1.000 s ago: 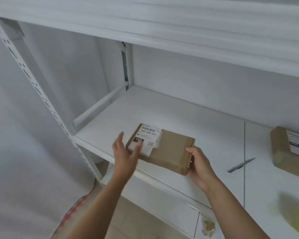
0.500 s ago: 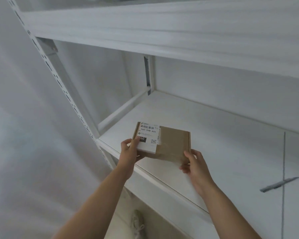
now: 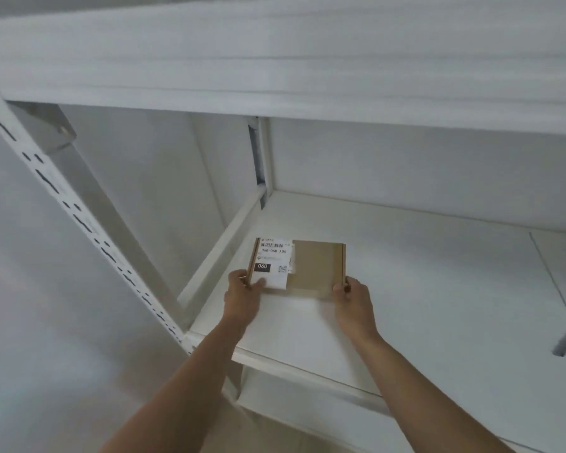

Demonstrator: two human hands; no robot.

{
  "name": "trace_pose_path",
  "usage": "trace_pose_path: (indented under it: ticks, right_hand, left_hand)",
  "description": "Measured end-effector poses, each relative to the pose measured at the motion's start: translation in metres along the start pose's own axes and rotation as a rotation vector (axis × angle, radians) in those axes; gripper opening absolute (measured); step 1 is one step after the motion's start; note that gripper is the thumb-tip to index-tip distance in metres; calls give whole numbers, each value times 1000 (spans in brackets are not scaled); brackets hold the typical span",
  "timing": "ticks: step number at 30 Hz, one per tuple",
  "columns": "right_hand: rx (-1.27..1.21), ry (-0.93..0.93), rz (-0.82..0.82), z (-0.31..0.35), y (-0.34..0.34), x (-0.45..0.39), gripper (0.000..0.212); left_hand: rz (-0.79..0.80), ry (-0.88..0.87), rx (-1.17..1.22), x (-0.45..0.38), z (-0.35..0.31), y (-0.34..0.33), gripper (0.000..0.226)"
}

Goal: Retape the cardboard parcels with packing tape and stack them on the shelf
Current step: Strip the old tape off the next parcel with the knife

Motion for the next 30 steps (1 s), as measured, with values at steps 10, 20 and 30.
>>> trace_pose_path:
  ticks: [10,20,30]
  right_hand:
    - [187,-136,-171,29,-55,13,18]
    - [987,283,-75,54,-122,11,64]
    - [1066,77,104,87,-118,-93,69]
  left_hand:
    - [270,-168,-98,-56,1,24,43]
    - [102,-360,-403,-46,31,41,61]
    - [76,-366,-473,-42,21,41,50]
Point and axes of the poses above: each hand's wrist, its own x-axis away from the middle knuckle, its own y-axis out of the back of the hand, z = x × y, the point moved 2 cm from there along -x, towards the middle knuckle, and after that the axes turned 2 degrees about -y, right-handed, at the moved point
